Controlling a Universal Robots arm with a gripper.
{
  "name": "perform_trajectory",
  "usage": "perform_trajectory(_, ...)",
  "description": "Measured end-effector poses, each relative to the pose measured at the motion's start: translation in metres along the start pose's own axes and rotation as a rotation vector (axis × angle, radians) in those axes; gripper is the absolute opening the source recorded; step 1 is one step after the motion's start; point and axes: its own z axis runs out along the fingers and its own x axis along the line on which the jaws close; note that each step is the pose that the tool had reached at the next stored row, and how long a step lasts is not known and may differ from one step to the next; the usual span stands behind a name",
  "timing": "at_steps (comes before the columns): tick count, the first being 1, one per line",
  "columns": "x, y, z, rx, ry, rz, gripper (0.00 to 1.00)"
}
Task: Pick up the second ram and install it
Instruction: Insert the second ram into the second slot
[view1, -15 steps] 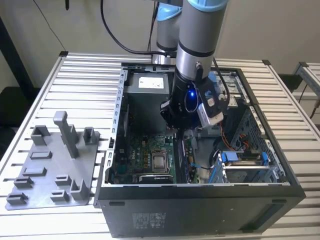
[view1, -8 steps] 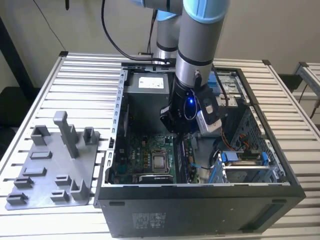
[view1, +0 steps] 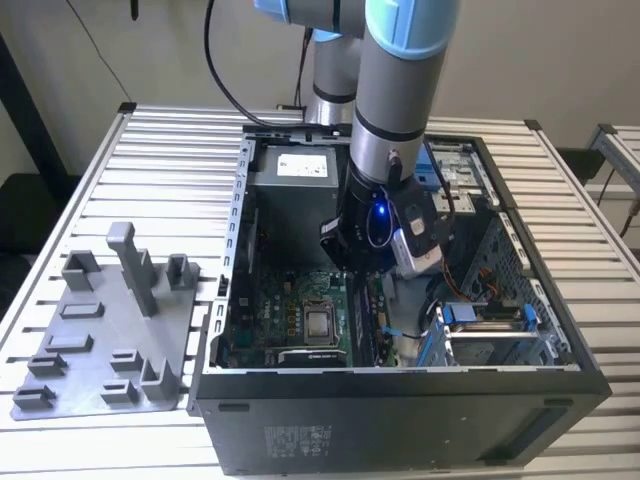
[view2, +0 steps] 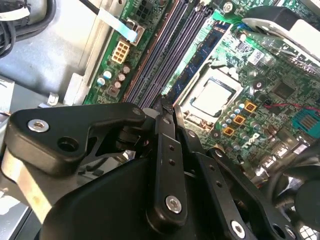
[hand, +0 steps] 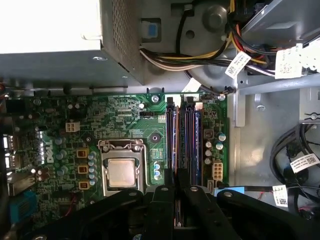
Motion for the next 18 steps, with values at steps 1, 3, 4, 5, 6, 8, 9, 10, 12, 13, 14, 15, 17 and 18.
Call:
perform_trajectory(1,0.0,0.0,0.0001,-0.0001,0.0,0.0,0.14)
perform_trajectory(3,0.0,0.0,0.0017,-0.0006,-0.0002,0.0,0.14)
perform_trajectory(4,-0.0001,-0.0003,0.0026,-0.0003,-0.0001,0.0,0.14)
perform_trajectory(5,-0.0002,-0.0007,0.0036,-0.0003,0.0,0.0,0.14)
perform_trajectory(6,-0.0003,-0.0013,0.0048,-0.0006,0.0,0.0,0.14)
perform_trajectory(8,-0.0006,-0.0019,0.0075,-0.0012,0.0,0.001,0.14)
perform_trajectory(9,-0.001,-0.0019,0.0088,-0.0013,0.0,0.001,0.14)
perform_trajectory(10,-0.0012,-0.002,0.0102,-0.0016,0.0,0.002,0.14)
perform_trajectory(12,-0.0013,-0.0021,0.013,-0.0021,0.0,0.006,0.14)
perform_trajectory(13,-0.0014,-0.0021,0.0146,-0.0022,0.0,0.009,0.14)
perform_trajectory(14,-0.0014,-0.0021,0.0161,-0.0022,0.0,0.012,0.14)
perform_trajectory(15,-0.0015,-0.0022,0.0174,-0.0021,0.0,0.015,0.14)
perform_trajectory(17,-0.0015,-0.0022,0.0198,-0.0023,0.0,0.022,0.14)
perform_trajectory(18,-0.0015,-0.0022,0.0207,-0.0024,-0.0001,0.025,0.14)
